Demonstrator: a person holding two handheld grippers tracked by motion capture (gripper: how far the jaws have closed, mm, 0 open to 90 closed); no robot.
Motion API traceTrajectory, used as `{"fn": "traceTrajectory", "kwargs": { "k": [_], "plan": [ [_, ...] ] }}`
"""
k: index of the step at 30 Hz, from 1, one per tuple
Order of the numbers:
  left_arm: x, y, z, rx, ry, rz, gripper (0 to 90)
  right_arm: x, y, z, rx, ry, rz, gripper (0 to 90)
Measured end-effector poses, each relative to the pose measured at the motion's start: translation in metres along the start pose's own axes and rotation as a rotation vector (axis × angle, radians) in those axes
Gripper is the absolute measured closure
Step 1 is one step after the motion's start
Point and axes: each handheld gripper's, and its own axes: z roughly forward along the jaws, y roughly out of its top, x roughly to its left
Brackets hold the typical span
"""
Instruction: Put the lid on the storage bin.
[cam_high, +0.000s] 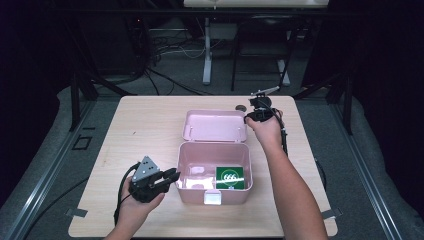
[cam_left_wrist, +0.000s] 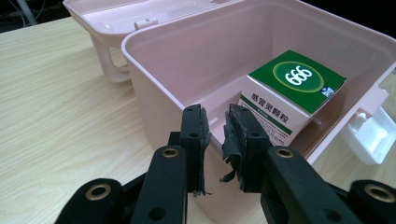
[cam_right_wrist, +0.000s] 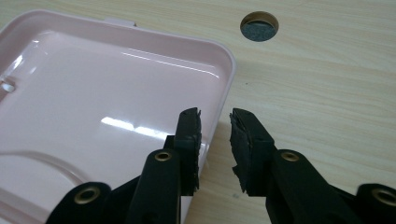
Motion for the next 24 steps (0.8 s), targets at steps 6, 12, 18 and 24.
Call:
{"fn": "traceTrajectory", "kwargs": {
  "k": [6, 12, 18, 24],
  "plan": [
    [0.000, 0.000, 0.000, -0.002, 0.000, -0.003, 76.5, 0.001, 0.005, 0.006, 0.007, 0.002, 0.012, 75.7],
    [0.001, 0.000, 0.000, -0.002, -0.001, 0.000, 76.6, 0.002, 0.008, 0.011, 0.017, -0.004, 0.028, 76.5],
    [0.001, 0.000, 0.000, -0.004, -0.002, -0.003, 76.6, 0.002, 0.009, 0.015, 0.025, -0.004, 0.034, 76.9],
    [0.001, 0.000, 0.000, -0.002, -0.002, -0.001, 76.7, 0.000, 0.010, 0.023, 0.040, -0.006, 0.054, 77.0]
  ]
}}
